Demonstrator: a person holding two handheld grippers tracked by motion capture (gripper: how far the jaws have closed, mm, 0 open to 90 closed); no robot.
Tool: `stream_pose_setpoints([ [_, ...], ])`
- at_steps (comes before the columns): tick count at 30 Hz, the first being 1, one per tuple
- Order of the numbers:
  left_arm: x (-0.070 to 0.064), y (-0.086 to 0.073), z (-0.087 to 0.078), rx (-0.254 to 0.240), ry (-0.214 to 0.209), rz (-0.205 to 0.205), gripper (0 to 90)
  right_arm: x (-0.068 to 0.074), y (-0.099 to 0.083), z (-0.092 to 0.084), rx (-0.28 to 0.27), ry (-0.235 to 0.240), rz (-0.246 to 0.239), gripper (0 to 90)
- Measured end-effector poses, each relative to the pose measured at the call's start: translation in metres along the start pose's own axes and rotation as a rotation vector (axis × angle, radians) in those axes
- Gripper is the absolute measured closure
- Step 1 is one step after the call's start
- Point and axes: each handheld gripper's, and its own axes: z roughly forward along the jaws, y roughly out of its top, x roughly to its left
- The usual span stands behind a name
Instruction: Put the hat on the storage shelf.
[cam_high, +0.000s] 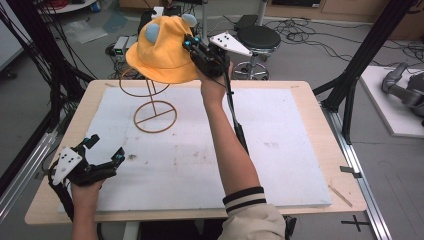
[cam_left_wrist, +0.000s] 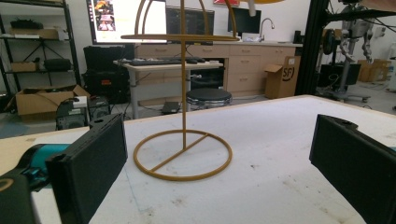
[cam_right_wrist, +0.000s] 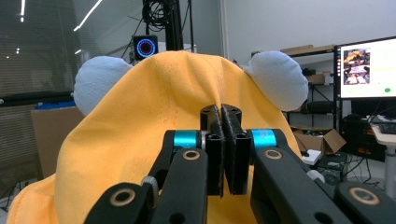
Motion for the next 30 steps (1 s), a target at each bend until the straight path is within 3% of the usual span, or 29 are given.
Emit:
stream_pose_setpoints([
  [16, 0.001, -0.002, 0.003, 0.000, -0.005, -0.011, 4.6, 0.025, -0.030, 0.037, 0.050, -0.007, -0.006, 89.0],
  [30, 0.001, -0.002, 0.002, 0.001, -0.010, -0.011, 4.6, 0.044, -0.063, 0.055, 0.163, -0.007, -0.057, 88.9],
])
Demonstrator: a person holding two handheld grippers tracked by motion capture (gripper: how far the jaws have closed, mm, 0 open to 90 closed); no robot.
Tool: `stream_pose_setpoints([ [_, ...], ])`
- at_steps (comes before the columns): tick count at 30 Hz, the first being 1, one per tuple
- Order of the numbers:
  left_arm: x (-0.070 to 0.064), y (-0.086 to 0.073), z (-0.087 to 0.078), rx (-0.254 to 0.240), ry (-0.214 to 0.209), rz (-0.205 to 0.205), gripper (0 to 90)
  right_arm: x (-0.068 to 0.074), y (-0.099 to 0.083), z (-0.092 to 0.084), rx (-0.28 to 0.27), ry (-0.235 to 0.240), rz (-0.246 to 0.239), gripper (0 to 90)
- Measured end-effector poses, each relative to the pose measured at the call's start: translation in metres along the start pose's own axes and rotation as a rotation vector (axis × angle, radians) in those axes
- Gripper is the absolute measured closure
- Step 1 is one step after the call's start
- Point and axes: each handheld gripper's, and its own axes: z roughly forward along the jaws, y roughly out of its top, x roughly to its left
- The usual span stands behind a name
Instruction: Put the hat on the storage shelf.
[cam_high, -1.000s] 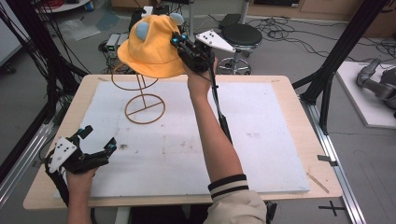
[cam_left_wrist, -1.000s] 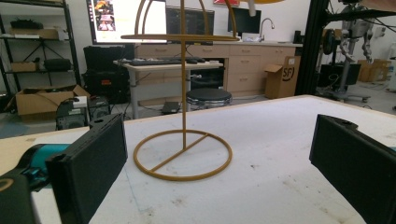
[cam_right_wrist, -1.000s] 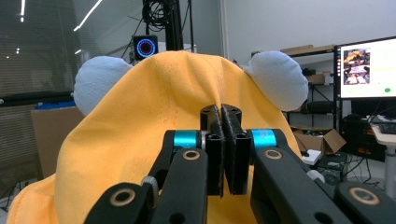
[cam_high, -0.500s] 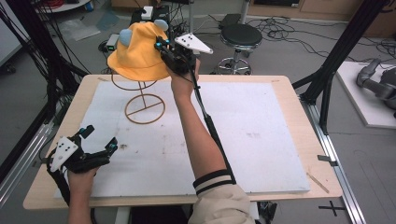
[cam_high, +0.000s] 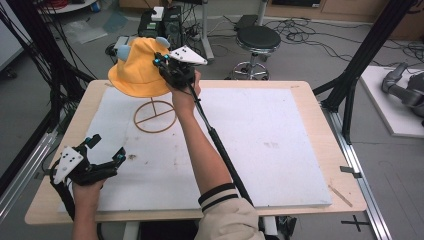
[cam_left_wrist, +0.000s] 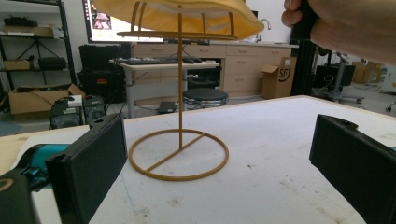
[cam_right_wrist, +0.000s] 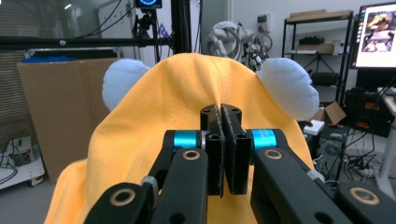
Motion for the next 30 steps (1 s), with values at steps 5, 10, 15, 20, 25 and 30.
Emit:
stream_pose_setpoints([
  [5, 0.001, 0.000, 0.000, -0.003, 0.003, -0.009, 4.6, 0.005, -0.011, -0.001, 0.011, 0.013, -0.005, 88.8],
  [10, 0.000, -0.001, 0.000, 0.002, 0.003, -0.002, 4.6, 0.004, -0.017, -0.002, 0.030, 0.020, -0.007, 88.6],
  [15, 0.001, -0.001, 0.000, 0.003, 0.000, -0.004, 4.5, 0.007, -0.013, -0.004, 0.042, 0.025, -0.044, 80.9],
  [20, 0.001, -0.002, 0.001, 0.012, -0.006, -0.011, 4.6, 0.010, -0.007, -0.012, 0.043, -0.042, -0.078, 45.4],
  [25, 0.002, -0.002, 0.001, -0.001, -0.003, -0.025, 4.6, 0.015, -0.002, -0.025, 0.030, -0.104, -0.143, 29.6],
  [30, 0.003, -0.003, 0.000, 0.012, -0.002, -0.023, 4.6, 0.009, 0.009, -0.047, -0.008, -0.102, -0.147, 22.4],
])
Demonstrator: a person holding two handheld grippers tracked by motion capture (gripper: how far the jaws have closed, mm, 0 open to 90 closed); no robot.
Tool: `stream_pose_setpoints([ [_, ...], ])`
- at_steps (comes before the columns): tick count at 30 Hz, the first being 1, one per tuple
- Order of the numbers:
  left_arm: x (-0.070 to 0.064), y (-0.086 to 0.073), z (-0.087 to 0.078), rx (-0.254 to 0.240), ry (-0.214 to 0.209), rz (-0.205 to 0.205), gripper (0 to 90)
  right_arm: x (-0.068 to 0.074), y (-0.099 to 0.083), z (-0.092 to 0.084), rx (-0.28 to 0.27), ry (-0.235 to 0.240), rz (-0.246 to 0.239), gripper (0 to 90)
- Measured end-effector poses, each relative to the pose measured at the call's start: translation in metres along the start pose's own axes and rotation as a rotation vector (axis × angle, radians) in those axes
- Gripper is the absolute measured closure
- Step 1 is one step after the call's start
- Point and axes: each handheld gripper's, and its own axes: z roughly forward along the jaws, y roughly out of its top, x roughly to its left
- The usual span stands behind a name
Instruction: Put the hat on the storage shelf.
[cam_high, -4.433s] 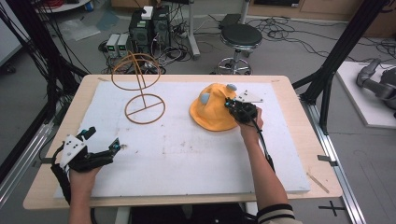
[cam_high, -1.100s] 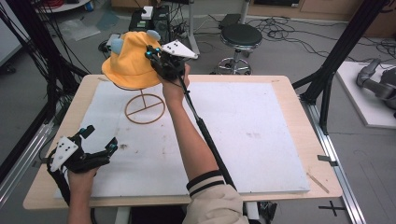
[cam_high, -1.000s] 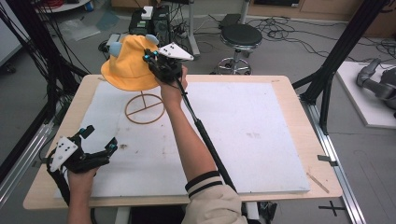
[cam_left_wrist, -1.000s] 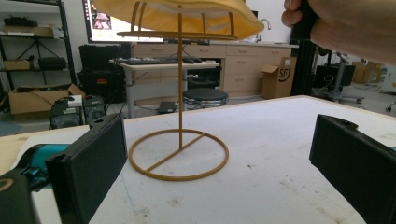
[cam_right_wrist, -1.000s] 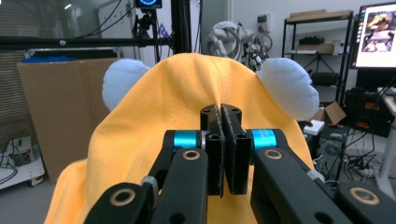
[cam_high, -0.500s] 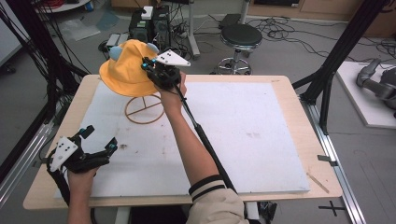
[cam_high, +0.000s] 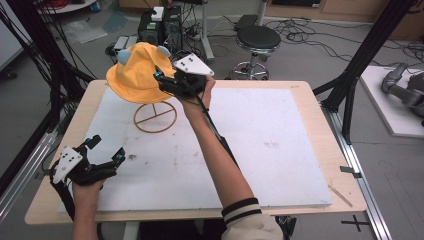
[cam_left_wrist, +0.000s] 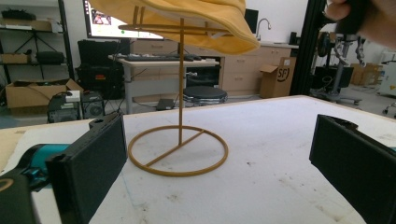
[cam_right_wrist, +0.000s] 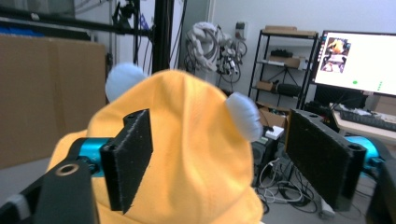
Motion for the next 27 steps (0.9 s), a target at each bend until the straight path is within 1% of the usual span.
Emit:
stream_pose_setpoints([
  [2, 0.000, 0.000, 0.000, -0.003, 0.004, -0.006, 4.6, -0.006, 0.004, -0.010, -0.009, -0.006, -0.005, 21.8],
  [3, 0.001, 0.000, -0.001, -0.002, 0.004, -0.003, 4.6, -0.010, 0.006, -0.016, -0.007, -0.011, -0.004, 21.2],
  [5, 0.000, 0.000, -0.001, -0.001, 0.005, -0.001, 4.6, -0.018, 0.011, -0.026, -0.021, -0.022, -0.012, 20.9],
  [8, 0.000, 0.001, -0.001, 0.002, 0.003, 0.009, 4.6, -0.029, 0.017, -0.041, -0.030, -0.034, 0.001, 20.2],
  [11, -0.001, 0.000, 0.001, 0.005, -0.003, -0.005, 4.5, -0.041, 0.023, -0.059, -0.039, -0.046, 0.008, 20.2],
  [13, -0.001, 0.000, 0.002, 0.013, -0.008, -0.006, 4.6, -0.047, 0.025, -0.070, -0.033, -0.058, 0.002, 20.1],
  [15, -0.001, 0.000, 0.004, 0.022, -0.011, -0.009, 4.6, -0.055, 0.026, -0.080, -0.031, -0.073, -0.014, 20.1],
  [17, -0.002, 0.000, 0.005, 0.026, -0.016, -0.015, 4.6, -0.062, 0.028, -0.093, -0.034, -0.088, -0.010, 20.1],
  [21, -0.004, 0.000, 0.009, 0.038, -0.021, 0.001, 4.5, -0.078, 0.032, -0.117, -0.049, -0.119, -0.014, 19.5],
  [23, -0.004, -0.001, 0.012, 0.041, -0.024, 0.004, 4.6, -0.087, 0.032, -0.129, -0.064, -0.123, -0.012, 19.5],
  [24, -0.005, -0.001, 0.013, 0.045, -0.025, 0.006, 4.6, -0.091, 0.033, -0.135, -0.064, -0.132, -0.008, 19.4],
  [25, -0.005, -0.001, 0.014, 0.046, -0.025, 0.006, 4.6, -0.095, 0.032, -0.141, -0.073, -0.134, -0.013, 19.4],
  [27, -0.007, -0.001, 0.017, 0.052, -0.033, 0.012, 4.5, -0.103, 0.030, -0.153, -0.075, -0.150, -0.017, 19.4],
])
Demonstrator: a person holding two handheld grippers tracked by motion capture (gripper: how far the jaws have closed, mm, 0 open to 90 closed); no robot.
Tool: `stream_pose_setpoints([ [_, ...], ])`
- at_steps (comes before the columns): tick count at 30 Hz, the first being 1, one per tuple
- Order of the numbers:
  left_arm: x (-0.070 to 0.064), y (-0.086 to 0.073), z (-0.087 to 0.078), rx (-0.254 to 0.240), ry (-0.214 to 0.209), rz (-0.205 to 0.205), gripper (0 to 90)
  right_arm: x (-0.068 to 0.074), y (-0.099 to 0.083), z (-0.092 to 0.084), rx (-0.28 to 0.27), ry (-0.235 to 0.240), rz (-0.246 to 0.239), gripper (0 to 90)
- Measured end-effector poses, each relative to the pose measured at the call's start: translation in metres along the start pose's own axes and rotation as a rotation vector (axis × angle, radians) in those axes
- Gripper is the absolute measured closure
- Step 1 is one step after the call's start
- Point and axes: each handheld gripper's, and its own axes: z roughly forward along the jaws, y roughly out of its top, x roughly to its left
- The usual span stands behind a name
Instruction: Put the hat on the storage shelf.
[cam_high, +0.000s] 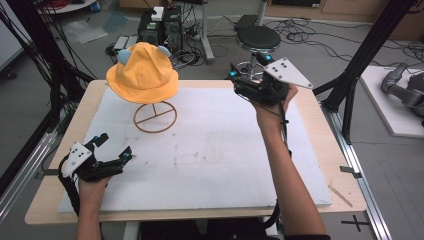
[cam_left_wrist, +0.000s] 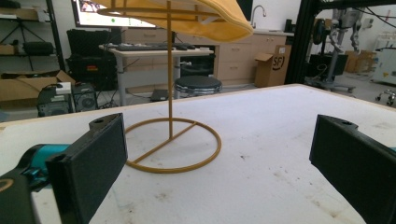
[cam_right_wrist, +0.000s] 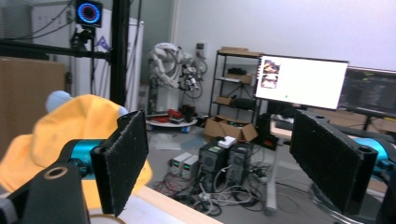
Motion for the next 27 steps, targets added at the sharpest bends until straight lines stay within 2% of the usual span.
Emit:
stream_pose_setpoints([
  [8, -0.005, 0.000, 0.008, 0.016, -0.013, 0.013, 4.6, -0.040, -0.013, -0.040, 0.002, -0.075, 0.017, 19.2],
  [13, -0.005, 0.000, 0.007, 0.023, -0.014, 0.016, 4.6, -0.057, -0.024, -0.068, 0.016, -0.106, -0.003, 18.8],
  [17, -0.006, 0.000, 0.007, 0.021, -0.007, 0.020, 4.6, -0.071, -0.035, -0.092, 0.022, -0.136, 0.000, 18.2],
  [19, -0.007, 0.000, 0.006, 0.022, -0.006, 0.021, 4.6, -0.078, -0.041, -0.104, 0.019, -0.155, -0.003, 17.7],
  [21, -0.007, 0.000, 0.007, 0.026, -0.005, 0.025, 4.6, -0.085, -0.050, -0.112, 0.022, -0.172, 0.018, 17.0],
  [27, -0.008, -0.001, 0.008, 0.030, 0.006, 0.036, 4.6, -0.099, -0.082, -0.131, 0.060, -0.204, 0.050, 12.2],
])
